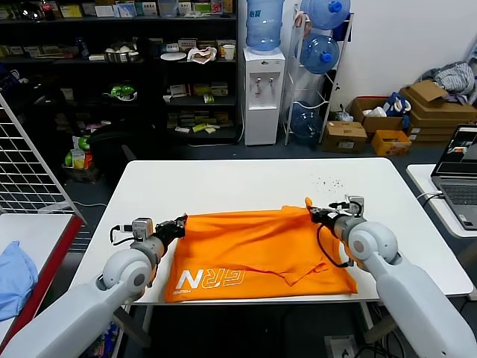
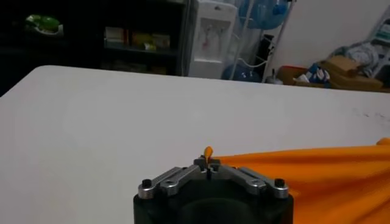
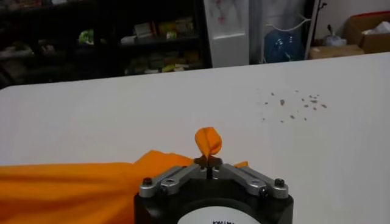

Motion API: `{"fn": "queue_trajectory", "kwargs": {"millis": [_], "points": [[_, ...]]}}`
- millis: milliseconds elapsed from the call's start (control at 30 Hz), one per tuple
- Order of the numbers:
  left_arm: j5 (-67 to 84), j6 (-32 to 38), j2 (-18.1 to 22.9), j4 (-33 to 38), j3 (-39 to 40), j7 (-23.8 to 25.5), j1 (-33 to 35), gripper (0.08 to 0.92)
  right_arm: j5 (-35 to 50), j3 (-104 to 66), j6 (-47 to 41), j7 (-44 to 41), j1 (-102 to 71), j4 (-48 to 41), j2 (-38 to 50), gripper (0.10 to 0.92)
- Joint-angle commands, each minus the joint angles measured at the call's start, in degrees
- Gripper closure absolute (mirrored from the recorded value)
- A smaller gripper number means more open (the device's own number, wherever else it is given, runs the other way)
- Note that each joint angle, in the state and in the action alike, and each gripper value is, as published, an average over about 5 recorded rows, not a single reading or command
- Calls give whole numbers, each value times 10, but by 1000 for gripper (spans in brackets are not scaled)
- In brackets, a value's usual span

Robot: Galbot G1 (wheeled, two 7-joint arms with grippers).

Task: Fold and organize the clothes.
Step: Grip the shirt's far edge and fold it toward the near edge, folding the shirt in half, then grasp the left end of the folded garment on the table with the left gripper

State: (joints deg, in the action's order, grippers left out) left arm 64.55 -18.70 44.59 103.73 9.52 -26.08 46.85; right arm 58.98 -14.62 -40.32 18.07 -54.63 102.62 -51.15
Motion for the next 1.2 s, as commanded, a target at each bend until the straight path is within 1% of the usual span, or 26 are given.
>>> {"fn": "queue_trajectory", "kwargs": {"millis": [33,233,500,600,700,967,1200], "points": [[-1,2,-46,138,-38,-27,121,908,47,-69,-15,41,-127,146,61,902],[-9,3,-53,158,-35,-38,147,908,66,-90,-23,56,-170,174,72,902],[-24,1,-59,165,-47,-38,184,908,58,-101,-33,55,-204,186,66,902],[-26,1,-60,168,-56,-38,198,904,53,-106,-39,43,-211,191,69,876],[-29,1,-62,168,-70,-38,211,856,48,-111,-43,29,-215,195,72,802],[-41,1,-64,172,-91,-35,234,626,43,-122,-40,14,-222,200,72,586],[-62,9,-44,131,-97,-26,251,427,42,-141,-37,14,-238,203,68,378]]}}
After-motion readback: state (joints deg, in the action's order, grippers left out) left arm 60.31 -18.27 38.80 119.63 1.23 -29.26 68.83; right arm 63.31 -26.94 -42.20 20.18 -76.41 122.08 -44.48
